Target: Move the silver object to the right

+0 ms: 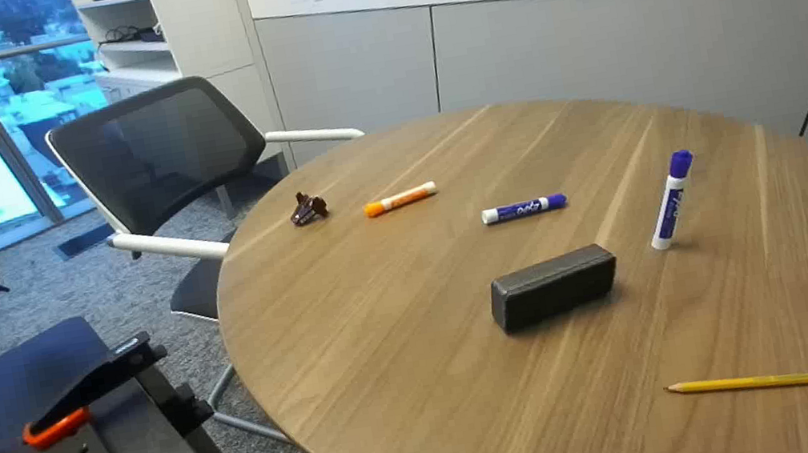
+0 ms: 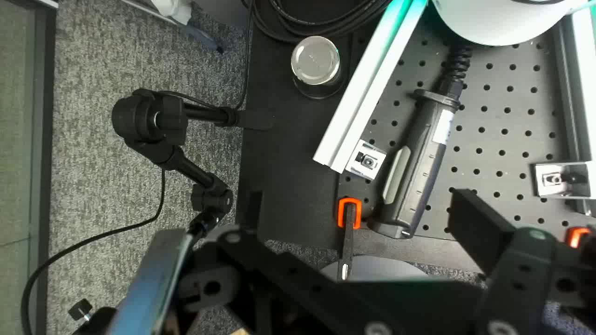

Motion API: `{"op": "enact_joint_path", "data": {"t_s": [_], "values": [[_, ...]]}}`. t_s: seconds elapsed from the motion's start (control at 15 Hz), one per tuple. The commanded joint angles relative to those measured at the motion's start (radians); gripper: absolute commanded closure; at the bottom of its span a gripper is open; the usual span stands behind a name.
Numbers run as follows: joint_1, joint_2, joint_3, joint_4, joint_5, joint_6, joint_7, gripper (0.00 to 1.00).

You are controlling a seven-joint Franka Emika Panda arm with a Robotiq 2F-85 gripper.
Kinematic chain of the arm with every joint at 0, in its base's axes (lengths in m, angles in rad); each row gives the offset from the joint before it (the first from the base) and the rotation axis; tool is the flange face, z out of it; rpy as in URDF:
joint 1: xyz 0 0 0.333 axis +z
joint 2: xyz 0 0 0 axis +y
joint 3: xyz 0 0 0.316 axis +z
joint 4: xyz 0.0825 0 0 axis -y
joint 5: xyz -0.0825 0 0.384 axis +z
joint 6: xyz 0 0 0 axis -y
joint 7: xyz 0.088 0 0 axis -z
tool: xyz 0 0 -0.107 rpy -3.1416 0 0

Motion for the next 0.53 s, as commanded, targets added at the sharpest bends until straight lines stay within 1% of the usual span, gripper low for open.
{"op": "enact_joint_path", "data": {"t_s": [0.0,0.4,0.47], "values": [[0.021,-0.001,-0.018,0.003,-0.010,-0.008,0.011,0.00],[0.021,-0.001,-0.018,0.003,-0.010,-0.008,0.011,0.00],[0.031,0.020,-0.005,0.011,0.007,-0.002,0.037,0.00]]}}
